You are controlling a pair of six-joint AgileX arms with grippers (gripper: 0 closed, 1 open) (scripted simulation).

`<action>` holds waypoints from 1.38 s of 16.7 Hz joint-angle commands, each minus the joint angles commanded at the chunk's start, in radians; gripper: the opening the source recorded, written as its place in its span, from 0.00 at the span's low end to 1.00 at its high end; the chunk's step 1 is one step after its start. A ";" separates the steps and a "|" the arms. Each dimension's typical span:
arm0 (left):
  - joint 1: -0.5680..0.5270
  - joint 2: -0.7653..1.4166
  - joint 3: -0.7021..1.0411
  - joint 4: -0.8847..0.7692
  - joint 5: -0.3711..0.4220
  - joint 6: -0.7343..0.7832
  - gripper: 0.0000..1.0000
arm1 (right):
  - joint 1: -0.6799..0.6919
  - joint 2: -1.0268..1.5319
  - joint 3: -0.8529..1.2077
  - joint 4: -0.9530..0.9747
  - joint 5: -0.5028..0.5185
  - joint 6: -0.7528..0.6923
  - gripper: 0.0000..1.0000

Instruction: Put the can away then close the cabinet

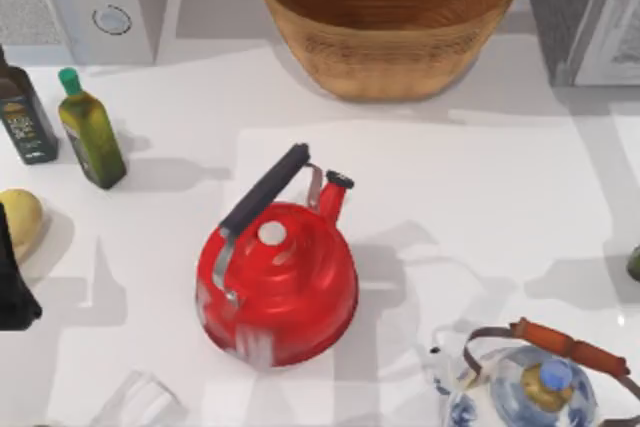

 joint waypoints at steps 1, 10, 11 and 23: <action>0.000 0.000 0.000 0.000 0.000 0.000 1.00 | -0.009 -0.054 -0.068 0.018 0.003 -0.005 1.00; 0.000 0.000 0.000 0.000 0.000 0.000 1.00 | -0.049 -0.760 -1.130 0.241 -0.033 -0.019 1.00; 0.000 0.000 0.000 0.000 0.000 0.000 1.00 | -0.050 -0.858 -1.278 0.270 -0.041 -0.017 1.00; 0.000 0.000 0.000 0.000 0.000 0.000 1.00 | -0.059 -1.835 -2.500 0.593 -0.135 0.003 1.00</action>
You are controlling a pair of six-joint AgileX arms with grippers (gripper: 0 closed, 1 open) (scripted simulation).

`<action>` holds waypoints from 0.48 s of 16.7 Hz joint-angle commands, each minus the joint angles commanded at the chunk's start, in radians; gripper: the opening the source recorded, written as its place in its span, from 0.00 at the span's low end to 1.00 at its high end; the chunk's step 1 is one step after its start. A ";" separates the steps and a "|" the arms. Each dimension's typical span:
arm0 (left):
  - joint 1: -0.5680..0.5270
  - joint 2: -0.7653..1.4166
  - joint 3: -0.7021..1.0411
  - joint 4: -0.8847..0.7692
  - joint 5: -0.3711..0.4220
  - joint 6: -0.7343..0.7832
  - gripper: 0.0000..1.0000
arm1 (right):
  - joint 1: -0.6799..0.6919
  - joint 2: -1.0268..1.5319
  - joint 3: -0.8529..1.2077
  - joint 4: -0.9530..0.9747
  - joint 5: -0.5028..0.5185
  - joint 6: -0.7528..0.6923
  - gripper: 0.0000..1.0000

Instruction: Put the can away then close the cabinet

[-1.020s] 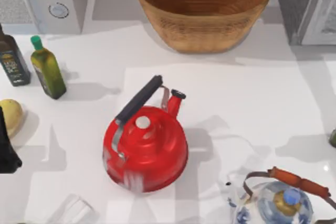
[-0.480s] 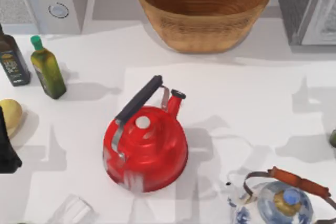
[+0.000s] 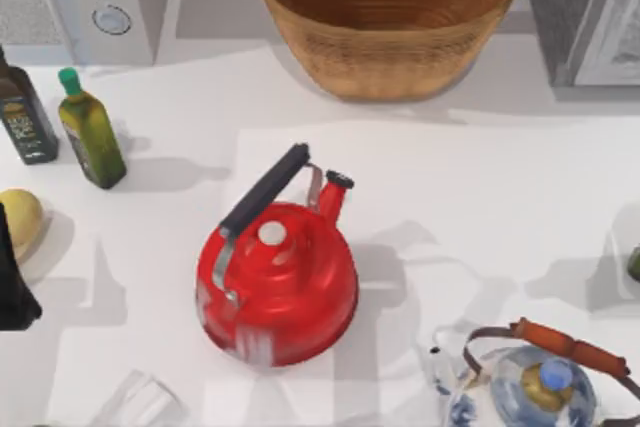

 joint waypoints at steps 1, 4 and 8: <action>0.000 0.000 0.000 0.000 0.000 0.000 1.00 | 0.000 -0.035 -0.036 0.013 -0.005 0.001 1.00; 0.000 0.000 0.000 0.000 0.000 0.000 1.00 | 0.001 -0.076 -0.079 0.030 -0.011 0.003 1.00; 0.000 0.000 0.000 0.000 0.000 0.000 1.00 | 0.003 -0.072 -0.078 0.028 -0.010 0.002 1.00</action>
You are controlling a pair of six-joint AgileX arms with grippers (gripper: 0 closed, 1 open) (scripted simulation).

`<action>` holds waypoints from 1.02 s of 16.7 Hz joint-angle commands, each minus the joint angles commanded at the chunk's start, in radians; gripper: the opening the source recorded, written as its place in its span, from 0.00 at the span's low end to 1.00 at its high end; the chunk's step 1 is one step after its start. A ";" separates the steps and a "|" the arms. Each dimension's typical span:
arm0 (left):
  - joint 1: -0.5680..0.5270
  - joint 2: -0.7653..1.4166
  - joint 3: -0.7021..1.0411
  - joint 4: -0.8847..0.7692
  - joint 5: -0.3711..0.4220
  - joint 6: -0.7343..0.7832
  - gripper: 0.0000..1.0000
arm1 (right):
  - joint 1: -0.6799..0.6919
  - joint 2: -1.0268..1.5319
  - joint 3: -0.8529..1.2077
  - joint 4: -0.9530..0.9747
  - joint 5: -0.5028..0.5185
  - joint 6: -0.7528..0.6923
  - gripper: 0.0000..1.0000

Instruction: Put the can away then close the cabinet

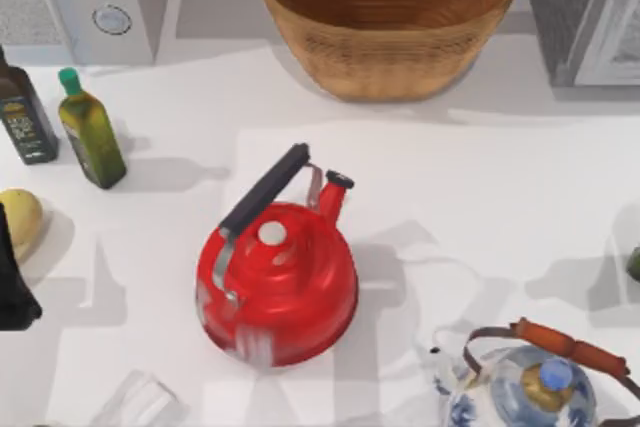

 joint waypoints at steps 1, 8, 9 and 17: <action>0.000 0.000 0.000 0.000 0.000 0.000 1.00 | -0.001 0.001 0.000 0.001 -0.001 0.000 1.00; 0.000 0.000 0.000 0.000 0.000 0.000 1.00 | -0.209 0.276 0.147 0.275 -0.245 -0.018 1.00; 0.000 0.000 0.000 0.000 0.000 0.000 1.00 | -0.261 0.347 0.176 0.344 -0.300 -0.020 1.00; 0.000 0.000 0.000 0.000 0.000 0.000 1.00 | -0.720 1.027 0.366 0.930 -0.739 -0.015 1.00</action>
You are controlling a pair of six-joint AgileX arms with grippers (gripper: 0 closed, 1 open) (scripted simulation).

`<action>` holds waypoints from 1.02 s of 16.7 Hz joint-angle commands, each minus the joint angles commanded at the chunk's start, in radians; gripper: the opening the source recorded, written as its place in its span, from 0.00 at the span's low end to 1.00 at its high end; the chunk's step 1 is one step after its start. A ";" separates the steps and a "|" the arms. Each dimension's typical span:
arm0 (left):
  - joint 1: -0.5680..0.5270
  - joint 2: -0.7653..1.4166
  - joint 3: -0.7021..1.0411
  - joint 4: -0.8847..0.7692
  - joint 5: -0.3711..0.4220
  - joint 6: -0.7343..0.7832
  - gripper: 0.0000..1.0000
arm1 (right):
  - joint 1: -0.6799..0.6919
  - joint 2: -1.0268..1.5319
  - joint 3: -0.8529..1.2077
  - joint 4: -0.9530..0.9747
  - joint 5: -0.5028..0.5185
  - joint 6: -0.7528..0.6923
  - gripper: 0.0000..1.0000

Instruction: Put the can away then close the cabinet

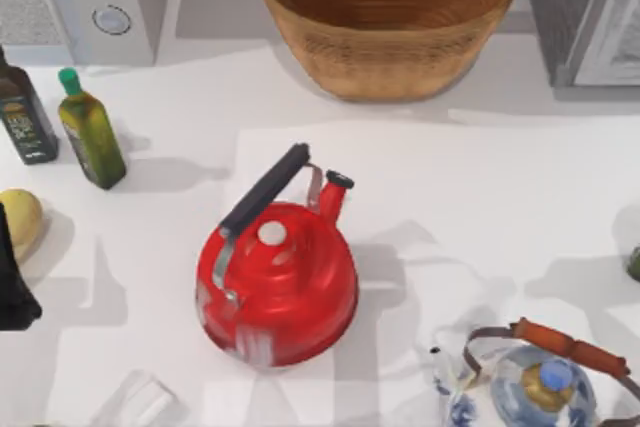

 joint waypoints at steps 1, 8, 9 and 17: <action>0.000 0.000 0.000 0.000 0.000 0.000 1.00 | -0.053 0.083 0.013 0.061 -0.045 0.004 1.00; 0.000 0.000 0.000 0.000 0.000 0.000 1.00 | -0.295 0.490 0.014 0.270 -0.254 0.034 1.00; 0.000 0.000 0.000 0.000 0.000 0.000 1.00 | -0.303 0.510 0.007 0.272 -0.266 0.036 1.00; 0.000 0.000 0.000 0.000 0.000 0.000 1.00 | -0.304 0.513 0.027 0.239 -0.270 0.036 1.00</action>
